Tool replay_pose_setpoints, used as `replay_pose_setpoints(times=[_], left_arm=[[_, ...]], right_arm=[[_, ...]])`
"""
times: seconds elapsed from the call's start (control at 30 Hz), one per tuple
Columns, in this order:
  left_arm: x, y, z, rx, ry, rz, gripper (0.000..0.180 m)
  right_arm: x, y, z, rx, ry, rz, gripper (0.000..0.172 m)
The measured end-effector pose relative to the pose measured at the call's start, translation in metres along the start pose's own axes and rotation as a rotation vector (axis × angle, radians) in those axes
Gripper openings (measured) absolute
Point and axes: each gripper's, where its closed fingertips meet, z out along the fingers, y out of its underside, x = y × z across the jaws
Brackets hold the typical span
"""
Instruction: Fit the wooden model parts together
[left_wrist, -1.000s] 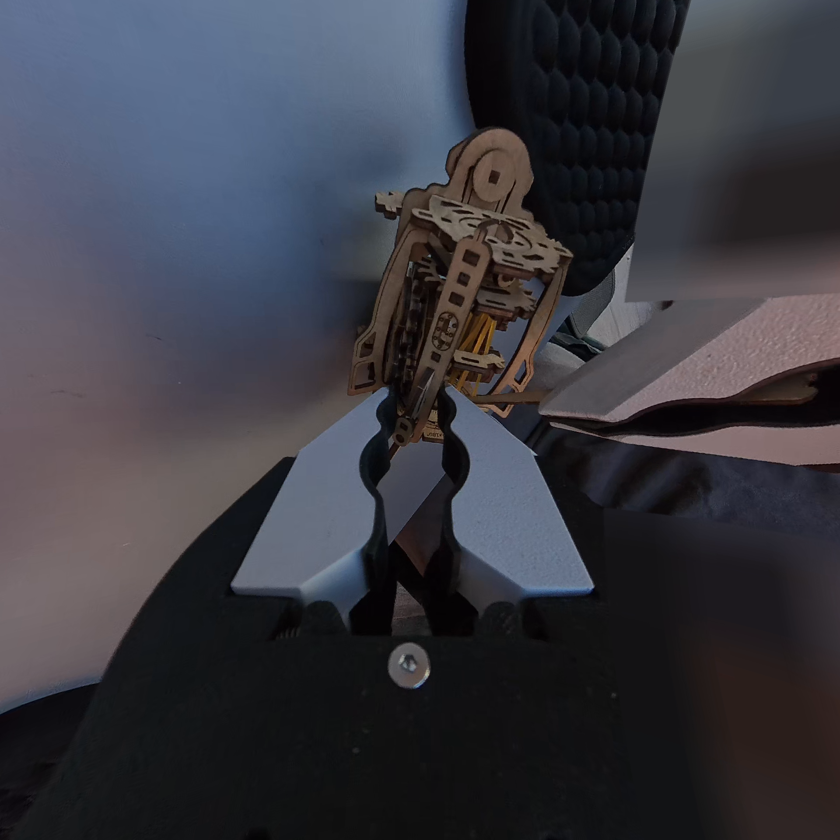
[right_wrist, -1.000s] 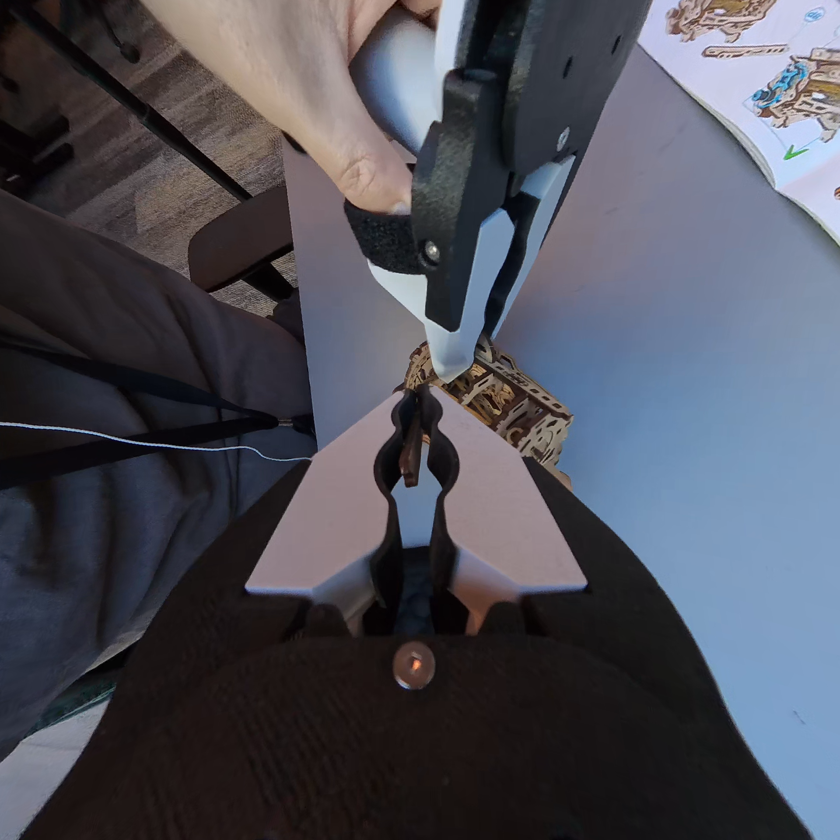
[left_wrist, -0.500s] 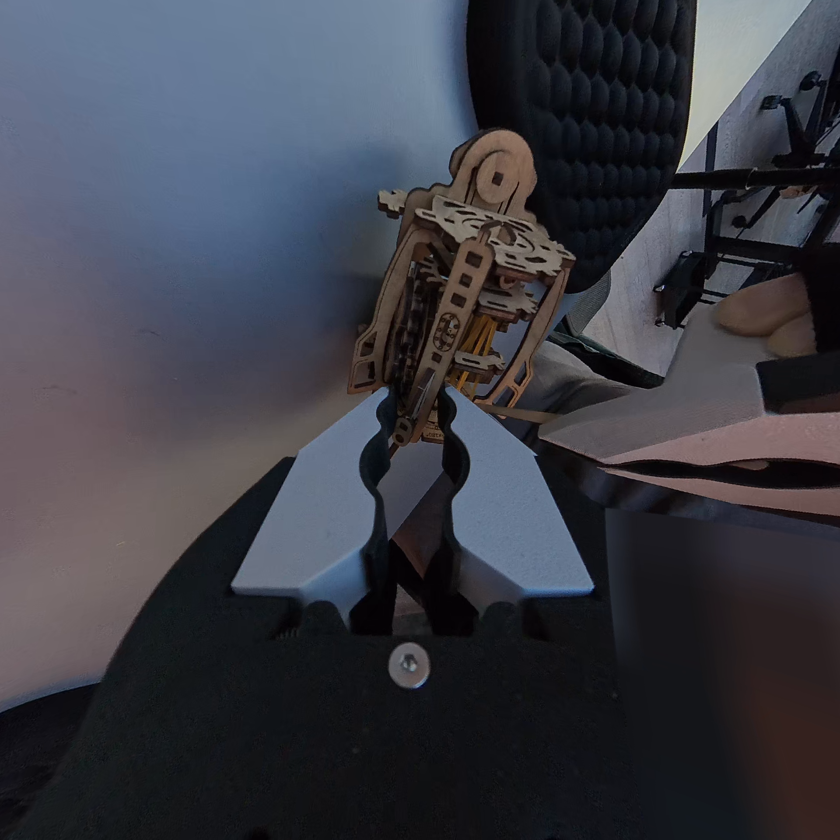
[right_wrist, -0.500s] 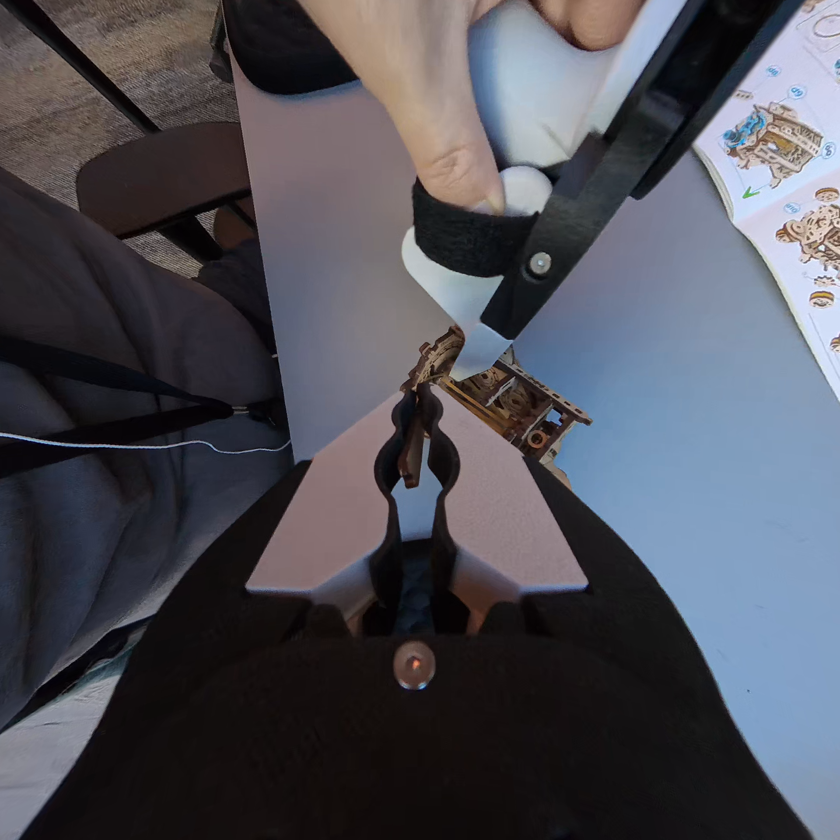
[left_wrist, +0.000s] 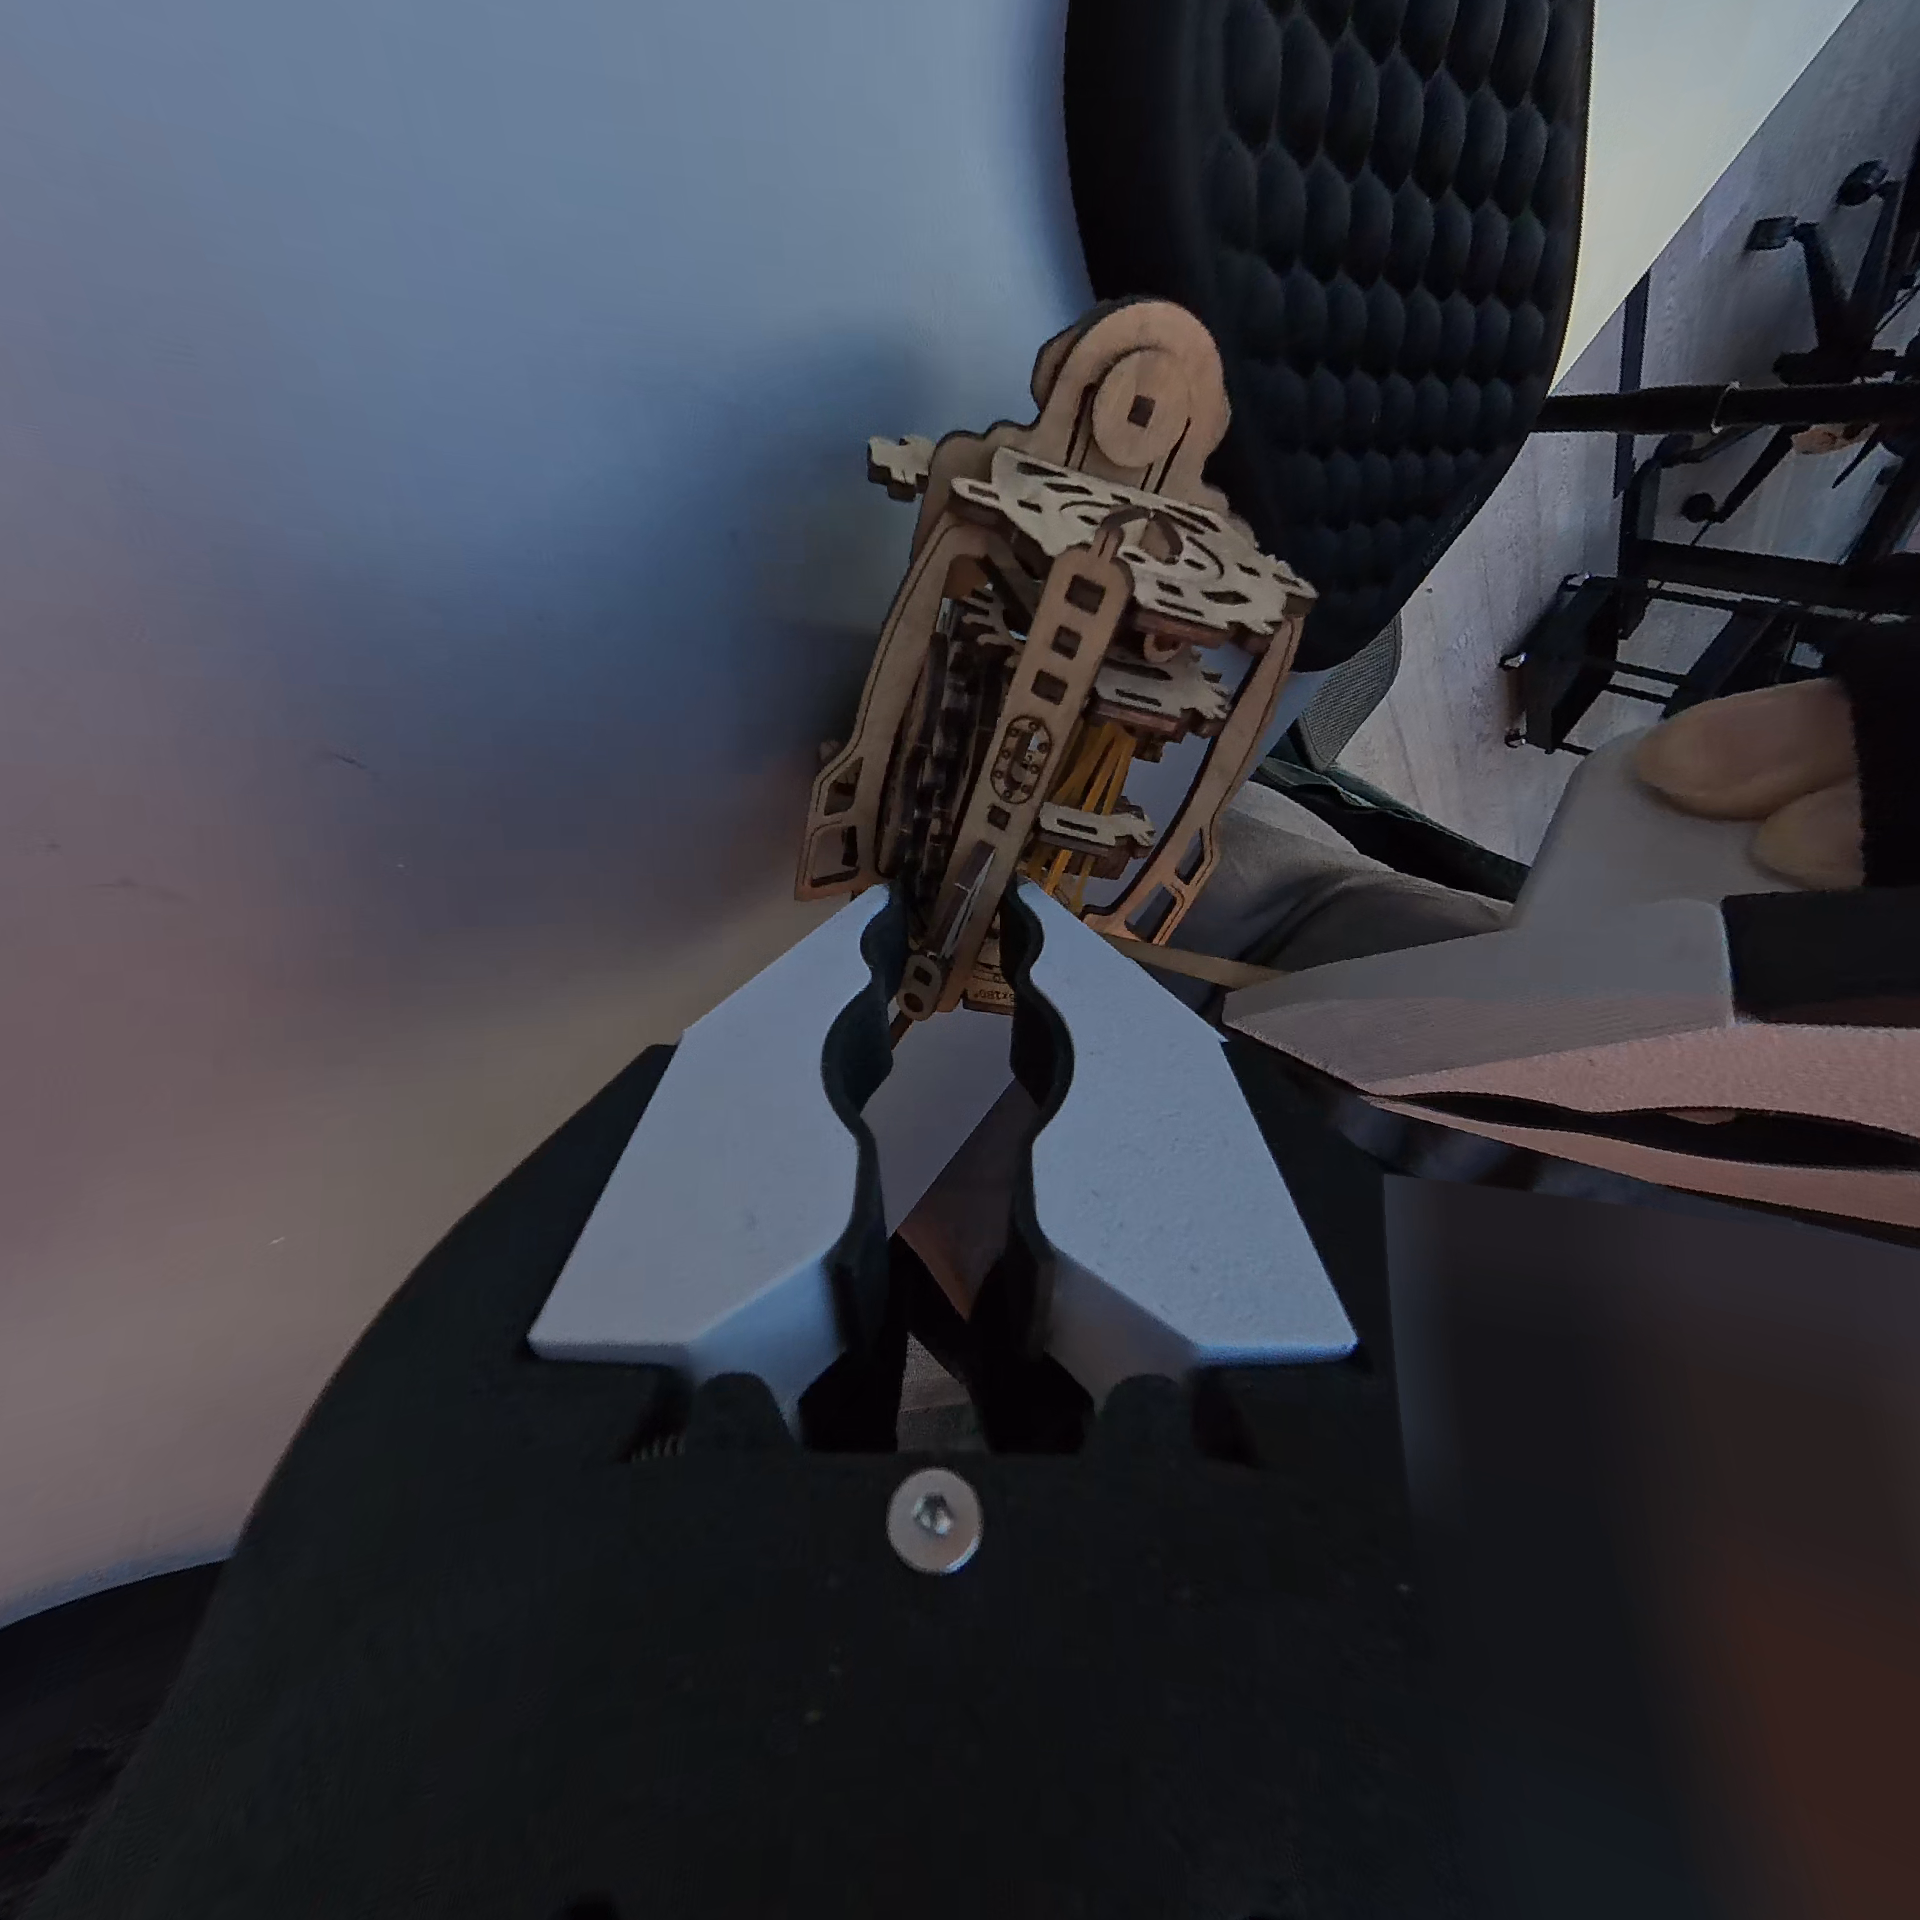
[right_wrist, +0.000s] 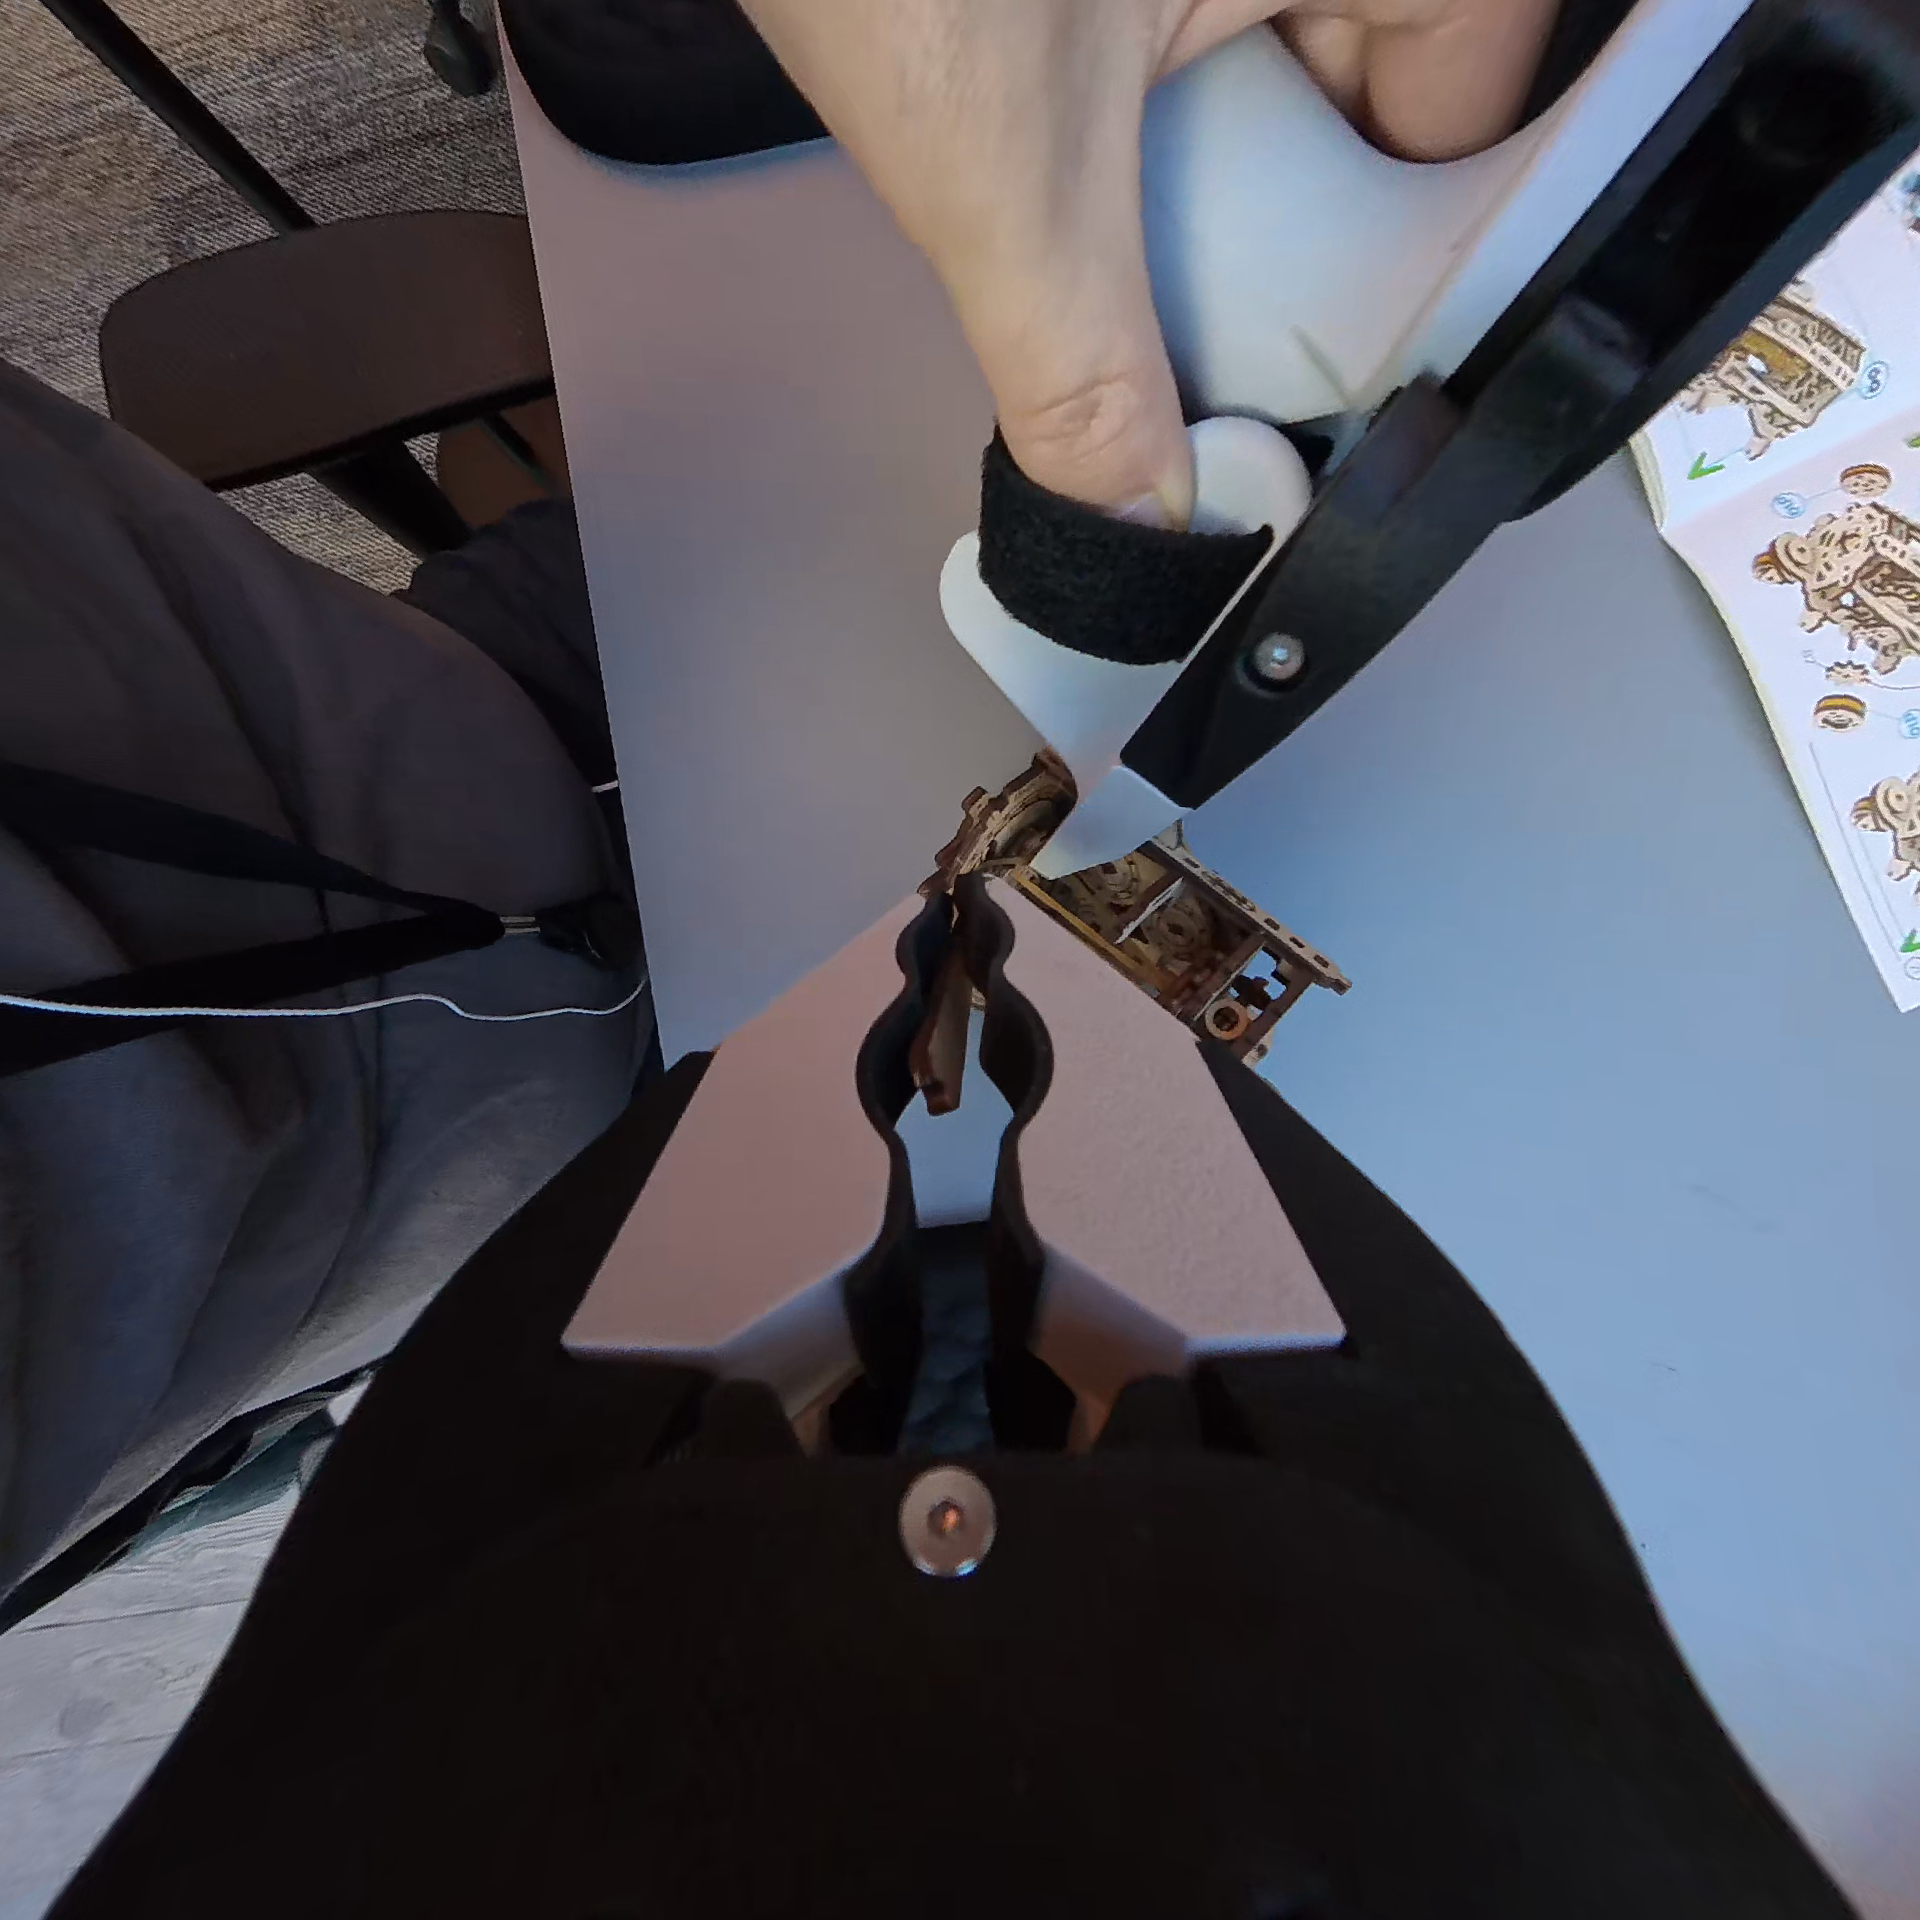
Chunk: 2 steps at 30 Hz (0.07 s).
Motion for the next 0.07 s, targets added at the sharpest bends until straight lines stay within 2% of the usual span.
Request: replay_pose_setpoints(times=[0.07], left_arm=[[0.0011, 0.0001, 0.0004, 0.002, 0.014, -0.009, 0.014]], right_arm=[[-0.0003, 0.0010, -0.0008, -0.017, 0.016, -0.002, 0.001]])
